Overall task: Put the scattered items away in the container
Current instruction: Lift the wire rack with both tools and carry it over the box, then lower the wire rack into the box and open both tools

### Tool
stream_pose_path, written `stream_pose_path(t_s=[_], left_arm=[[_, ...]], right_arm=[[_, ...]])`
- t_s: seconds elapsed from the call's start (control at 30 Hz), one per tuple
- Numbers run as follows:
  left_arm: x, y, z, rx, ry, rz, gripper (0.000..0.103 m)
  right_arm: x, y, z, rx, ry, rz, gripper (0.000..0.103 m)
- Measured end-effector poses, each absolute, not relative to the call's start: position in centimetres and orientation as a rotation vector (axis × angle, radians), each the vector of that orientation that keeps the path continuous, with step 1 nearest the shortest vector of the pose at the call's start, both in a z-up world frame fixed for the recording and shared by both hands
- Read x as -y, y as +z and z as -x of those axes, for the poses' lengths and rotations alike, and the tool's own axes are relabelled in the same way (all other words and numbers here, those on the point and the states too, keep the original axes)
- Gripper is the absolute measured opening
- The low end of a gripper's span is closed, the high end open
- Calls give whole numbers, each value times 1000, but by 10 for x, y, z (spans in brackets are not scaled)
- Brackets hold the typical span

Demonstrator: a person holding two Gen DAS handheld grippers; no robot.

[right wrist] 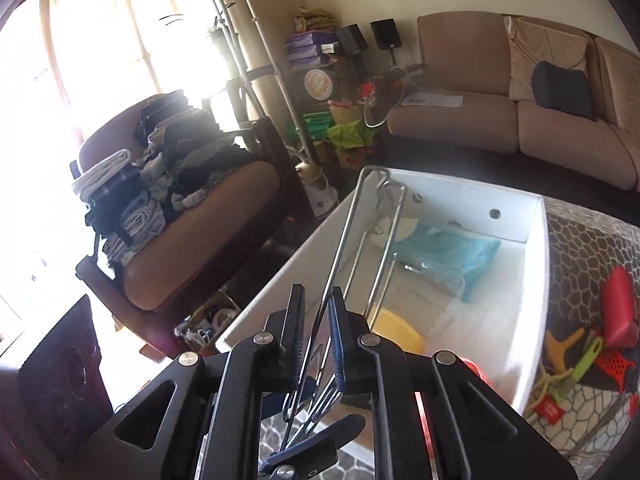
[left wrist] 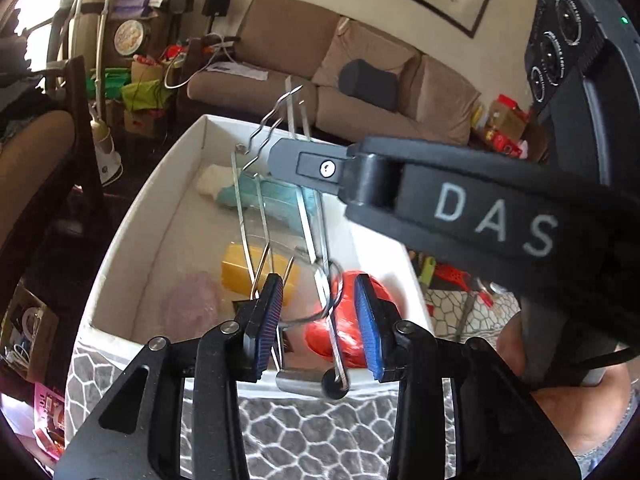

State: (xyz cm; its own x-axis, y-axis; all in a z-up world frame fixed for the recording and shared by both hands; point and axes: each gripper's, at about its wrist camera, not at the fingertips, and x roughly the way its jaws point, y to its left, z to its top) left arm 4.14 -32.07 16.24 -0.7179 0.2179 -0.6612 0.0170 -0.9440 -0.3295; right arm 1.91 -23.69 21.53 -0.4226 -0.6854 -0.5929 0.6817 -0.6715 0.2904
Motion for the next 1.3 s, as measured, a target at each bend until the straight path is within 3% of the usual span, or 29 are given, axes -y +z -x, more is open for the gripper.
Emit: stream_pose_path(t_s=[0.33,0.67,0.77,0.8,0.83,0.97,1.03,1.07,1.3], left_arm=[[416,113,12,549,2800,1288,34],[399,108,-10,578,2739,1283,37],[392,107,-16,588,2731,1293,38],[391,106,-17,595,2728,1299,38],[390,106,-18,595,2728,1303,38],[386,109,-22,595,2723,1309,44],[386,110,-24,602,2723,1307,45],[386,111,-25,609,2723,1304,45],[396,115,-32,655,2740,1296,50]], right_arm=[[297,184,49,-8,-2131,-993,11],[245,108,69,-14,-2085,-1380,15],[243,97,55,19,-2007,-1441,31],[247,97,50,-11,-2007,-1449,48],[250,96,46,-54,-2012,-1452,57],[266,88,36,-190,-1998,-1485,53],[273,75,36,-192,-1946,-1535,26],[274,69,36,-184,-1939,-1559,21],[268,57,57,370,-1797,-1636,14]])
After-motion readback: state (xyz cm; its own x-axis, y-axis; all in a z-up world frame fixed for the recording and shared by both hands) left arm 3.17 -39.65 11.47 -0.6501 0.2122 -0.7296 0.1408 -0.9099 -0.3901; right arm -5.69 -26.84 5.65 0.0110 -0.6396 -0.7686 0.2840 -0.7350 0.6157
